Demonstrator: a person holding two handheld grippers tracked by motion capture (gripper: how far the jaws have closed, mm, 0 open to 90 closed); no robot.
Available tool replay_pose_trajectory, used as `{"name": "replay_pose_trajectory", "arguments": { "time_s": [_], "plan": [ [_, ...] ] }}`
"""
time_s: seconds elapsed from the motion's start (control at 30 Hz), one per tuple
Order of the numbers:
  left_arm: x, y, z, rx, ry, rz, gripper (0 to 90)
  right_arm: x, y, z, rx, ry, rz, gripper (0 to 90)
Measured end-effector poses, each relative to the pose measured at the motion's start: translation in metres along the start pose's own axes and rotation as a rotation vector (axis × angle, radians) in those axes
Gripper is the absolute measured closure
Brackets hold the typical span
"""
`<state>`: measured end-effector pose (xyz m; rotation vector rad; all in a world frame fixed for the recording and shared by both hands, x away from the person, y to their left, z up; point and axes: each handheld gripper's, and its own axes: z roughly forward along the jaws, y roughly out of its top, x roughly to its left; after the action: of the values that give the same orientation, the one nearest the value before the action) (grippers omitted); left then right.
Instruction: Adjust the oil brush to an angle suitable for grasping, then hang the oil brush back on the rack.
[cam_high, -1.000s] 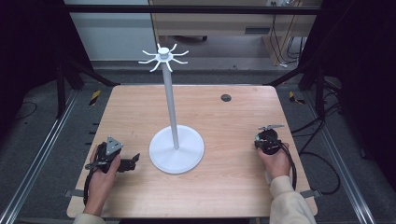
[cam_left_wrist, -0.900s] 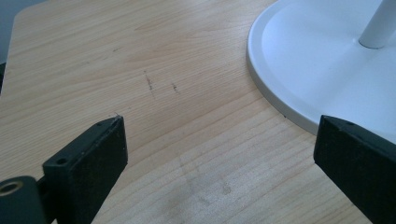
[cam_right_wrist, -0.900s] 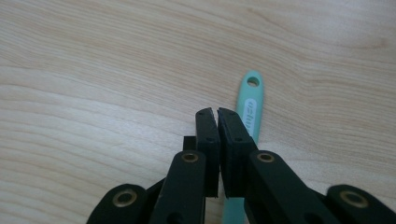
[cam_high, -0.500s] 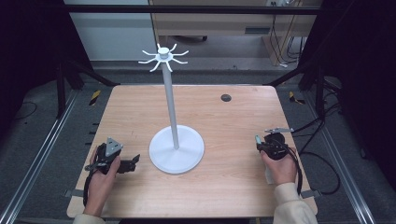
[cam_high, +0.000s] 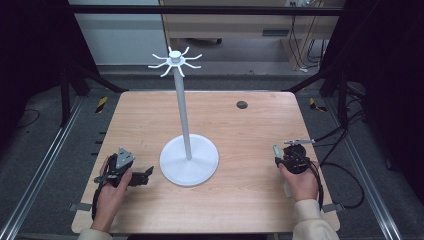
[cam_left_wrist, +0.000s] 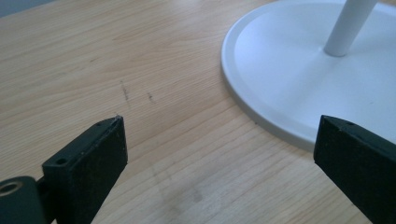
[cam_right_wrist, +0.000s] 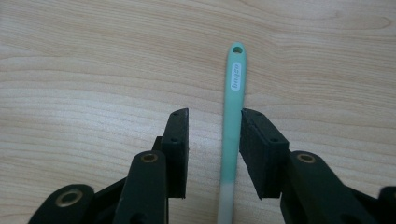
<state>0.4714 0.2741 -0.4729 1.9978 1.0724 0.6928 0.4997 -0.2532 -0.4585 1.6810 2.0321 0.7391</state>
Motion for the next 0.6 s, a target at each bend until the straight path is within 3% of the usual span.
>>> {"name": "replay_pose_trajectory", "arguments": {
  "time_s": [0.17,0.4,0.6],
  "plan": [
    [-0.007,0.002,0.004,-0.001,-0.034,0.032,2.4,0.002,0.003,-0.009,-0.008,-0.02,0.001,62.2],
    [-0.005,0.002,-0.001,-0.012,-0.007,0.027,2.4,0.002,0.012,-0.026,0.03,-0.01,0.007,59.6],
    [-0.002,0.001,-0.002,-0.006,0.014,0.016,2.4,-0.004,0.016,-0.02,0.099,0.018,0.017,59.0]
  ]
}}
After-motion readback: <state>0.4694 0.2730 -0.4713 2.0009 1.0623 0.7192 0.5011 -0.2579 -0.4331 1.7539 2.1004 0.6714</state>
